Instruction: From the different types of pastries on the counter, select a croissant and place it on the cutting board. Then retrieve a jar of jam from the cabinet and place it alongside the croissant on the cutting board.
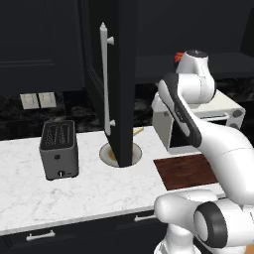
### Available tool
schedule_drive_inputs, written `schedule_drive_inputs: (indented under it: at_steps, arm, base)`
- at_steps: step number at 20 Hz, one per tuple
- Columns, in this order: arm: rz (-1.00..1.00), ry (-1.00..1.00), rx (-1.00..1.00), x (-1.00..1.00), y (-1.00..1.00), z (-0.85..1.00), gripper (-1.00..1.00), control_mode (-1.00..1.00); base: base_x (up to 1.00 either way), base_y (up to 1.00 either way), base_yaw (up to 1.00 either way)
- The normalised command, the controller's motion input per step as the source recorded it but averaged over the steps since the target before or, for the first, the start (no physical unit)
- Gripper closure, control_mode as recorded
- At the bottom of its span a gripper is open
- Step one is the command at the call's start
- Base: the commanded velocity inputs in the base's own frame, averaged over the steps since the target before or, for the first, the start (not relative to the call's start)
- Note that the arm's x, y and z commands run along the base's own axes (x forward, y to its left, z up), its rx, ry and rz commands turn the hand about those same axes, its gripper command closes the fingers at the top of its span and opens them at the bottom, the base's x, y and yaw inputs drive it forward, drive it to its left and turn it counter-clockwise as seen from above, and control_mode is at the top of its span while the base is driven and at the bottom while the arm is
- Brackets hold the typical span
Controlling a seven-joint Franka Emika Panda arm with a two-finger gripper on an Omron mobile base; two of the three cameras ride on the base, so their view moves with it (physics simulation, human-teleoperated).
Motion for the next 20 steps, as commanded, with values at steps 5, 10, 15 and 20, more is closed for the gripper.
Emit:
schedule_drive_inputs:
  at_steps: [5,10,15,20]
  arm:
    - [-0.03,0.06,0.04,0.04,-0.23,0.00,-1.00,-1.00]
    - [-0.21,0.05,0.14,-0.17,-0.99,0.04,-1.00,-1.00]
    - [-0.28,0.00,0.10,-0.30,-1.00,0.16,-1.00,-1.00]
    - [-0.24,0.00,0.06,-0.55,-1.00,0.15,-1.00,-1.00]
  base:
    - [0.00,0.00,0.00]
    - [0.00,0.00,0.00]
    - [0.00,0.00,0.00]
    - [0.00,0.00,0.00]
